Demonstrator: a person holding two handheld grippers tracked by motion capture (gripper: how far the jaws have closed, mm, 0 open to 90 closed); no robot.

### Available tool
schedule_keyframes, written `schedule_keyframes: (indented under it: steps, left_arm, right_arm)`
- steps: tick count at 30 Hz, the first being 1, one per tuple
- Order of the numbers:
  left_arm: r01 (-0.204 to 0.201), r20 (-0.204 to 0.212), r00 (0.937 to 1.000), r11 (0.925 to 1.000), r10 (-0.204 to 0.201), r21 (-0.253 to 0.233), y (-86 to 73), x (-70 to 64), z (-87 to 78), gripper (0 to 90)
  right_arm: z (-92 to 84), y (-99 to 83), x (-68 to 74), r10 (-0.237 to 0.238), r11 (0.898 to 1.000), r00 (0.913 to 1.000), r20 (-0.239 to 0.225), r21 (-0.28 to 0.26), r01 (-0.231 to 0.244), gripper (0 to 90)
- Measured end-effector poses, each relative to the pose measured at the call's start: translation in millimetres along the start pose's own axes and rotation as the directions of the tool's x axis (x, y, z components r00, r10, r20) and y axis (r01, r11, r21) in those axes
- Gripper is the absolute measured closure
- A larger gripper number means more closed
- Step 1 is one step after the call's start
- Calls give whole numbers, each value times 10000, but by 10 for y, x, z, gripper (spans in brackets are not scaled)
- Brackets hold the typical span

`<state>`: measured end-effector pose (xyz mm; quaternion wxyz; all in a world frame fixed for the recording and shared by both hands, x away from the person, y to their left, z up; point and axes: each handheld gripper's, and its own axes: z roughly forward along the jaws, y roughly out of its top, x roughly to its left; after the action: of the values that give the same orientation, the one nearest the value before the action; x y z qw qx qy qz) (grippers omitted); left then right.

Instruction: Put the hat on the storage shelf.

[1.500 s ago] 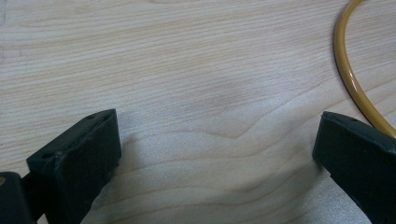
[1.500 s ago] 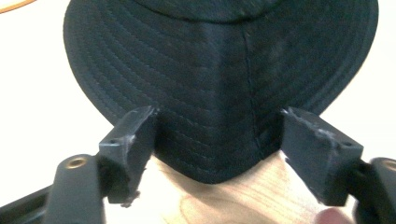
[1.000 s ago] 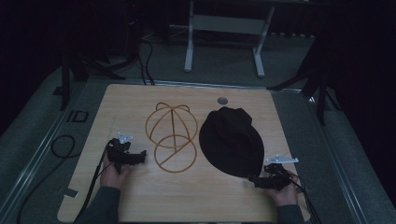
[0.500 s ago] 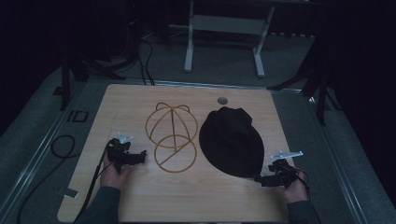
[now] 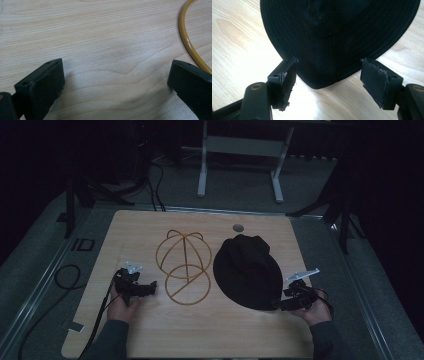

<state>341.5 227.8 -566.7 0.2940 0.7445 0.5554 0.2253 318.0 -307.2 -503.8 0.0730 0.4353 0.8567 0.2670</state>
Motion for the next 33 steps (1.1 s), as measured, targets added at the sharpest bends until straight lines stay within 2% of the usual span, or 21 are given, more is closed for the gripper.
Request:
schedule_keyframes:
  steps: [6,17,25,33]
  left_arm:
    - [0,-3,10000,10000,0,4,0,0,0,13]
    - [-3,-1,10000,10000,3,4,0,0,0,12]
    - [-2,0,10000,10000,2,4,0,0,0,12]
    - [-9,0,10000,10000,9,9,0,0,0,13]
  right_arm:
    - [-30,111,-15,-422,9985,9990,113,349,418,323]
    - [-98,337,-17,-868,9945,9961,-163,580,876,348]
    - [-128,513,-50,-681,9954,9976,-143,661,689,269]
    - [-115,680,29,-1015,9912,9948,-86,843,1019,221]
